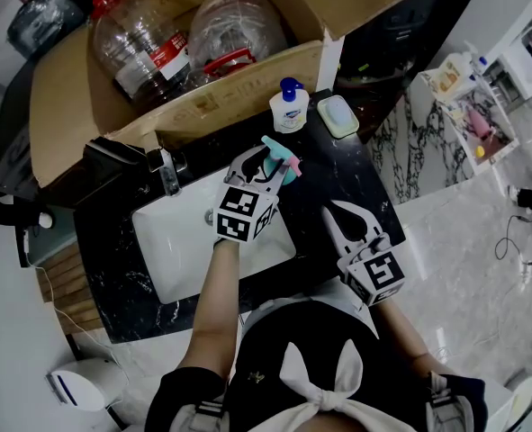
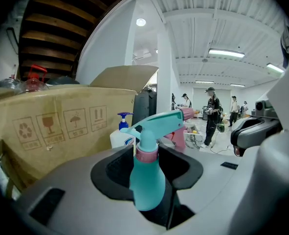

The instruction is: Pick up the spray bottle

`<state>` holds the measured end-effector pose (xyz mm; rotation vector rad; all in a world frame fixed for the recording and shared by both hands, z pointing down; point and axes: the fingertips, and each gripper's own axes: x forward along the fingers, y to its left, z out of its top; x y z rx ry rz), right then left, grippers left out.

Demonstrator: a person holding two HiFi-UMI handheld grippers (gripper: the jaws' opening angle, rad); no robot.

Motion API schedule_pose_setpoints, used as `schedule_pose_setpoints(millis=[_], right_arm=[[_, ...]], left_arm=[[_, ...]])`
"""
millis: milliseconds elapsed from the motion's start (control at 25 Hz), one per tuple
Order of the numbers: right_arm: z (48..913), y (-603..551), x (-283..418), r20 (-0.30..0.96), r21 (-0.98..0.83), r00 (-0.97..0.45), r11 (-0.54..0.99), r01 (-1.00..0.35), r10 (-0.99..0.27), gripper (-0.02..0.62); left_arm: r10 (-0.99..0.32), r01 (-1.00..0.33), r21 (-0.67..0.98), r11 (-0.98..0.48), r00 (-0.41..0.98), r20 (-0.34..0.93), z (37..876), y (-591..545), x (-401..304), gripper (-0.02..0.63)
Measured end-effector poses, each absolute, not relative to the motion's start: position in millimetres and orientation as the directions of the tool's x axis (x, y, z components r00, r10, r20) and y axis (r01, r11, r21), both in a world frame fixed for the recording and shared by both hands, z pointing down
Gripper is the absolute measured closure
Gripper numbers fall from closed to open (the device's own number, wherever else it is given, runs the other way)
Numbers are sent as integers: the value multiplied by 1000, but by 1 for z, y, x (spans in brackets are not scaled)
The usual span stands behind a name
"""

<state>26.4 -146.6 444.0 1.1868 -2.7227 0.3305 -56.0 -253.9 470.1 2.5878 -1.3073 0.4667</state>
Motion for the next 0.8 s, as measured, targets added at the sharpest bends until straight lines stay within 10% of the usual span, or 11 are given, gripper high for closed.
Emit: schedule_pose_setpoints(millis=[800], right_arm=[[437,-149,17,213,-128,-689,679,-723,-693,569]], left_arm=[[-780,-822,9,-569,544,310,429,-236,-63,433]])
